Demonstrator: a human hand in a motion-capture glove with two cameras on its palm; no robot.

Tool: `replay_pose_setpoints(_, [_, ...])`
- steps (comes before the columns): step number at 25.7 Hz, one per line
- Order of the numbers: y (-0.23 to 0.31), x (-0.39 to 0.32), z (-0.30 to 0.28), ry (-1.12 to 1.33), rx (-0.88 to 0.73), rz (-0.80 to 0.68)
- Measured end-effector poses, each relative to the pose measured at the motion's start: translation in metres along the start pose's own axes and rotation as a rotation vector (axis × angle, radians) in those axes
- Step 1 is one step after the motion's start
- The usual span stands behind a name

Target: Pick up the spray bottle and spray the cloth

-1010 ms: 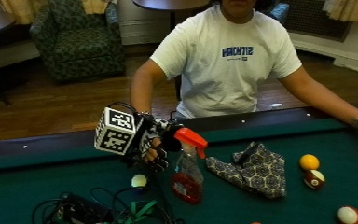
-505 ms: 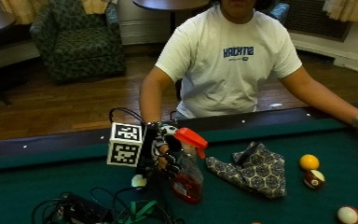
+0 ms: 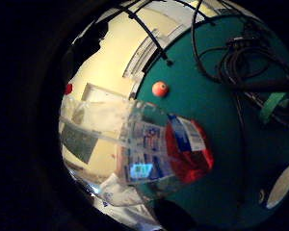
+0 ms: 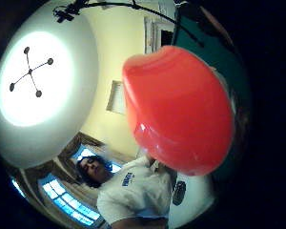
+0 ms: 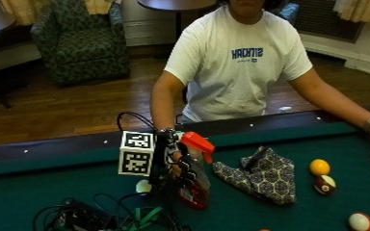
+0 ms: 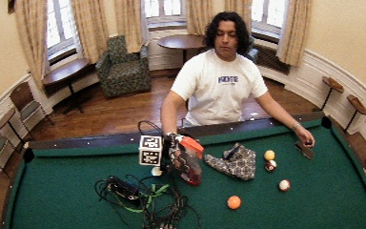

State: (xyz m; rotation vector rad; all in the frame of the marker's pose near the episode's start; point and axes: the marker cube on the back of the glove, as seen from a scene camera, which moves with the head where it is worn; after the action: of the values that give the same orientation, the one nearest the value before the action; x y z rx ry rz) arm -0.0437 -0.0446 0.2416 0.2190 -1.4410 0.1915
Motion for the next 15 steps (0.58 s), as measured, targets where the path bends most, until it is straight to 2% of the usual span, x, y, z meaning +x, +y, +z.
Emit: replay_pose_setpoints(15, [-0.018, 0.003, 0.014, -0.061, 0.103, -0.006])
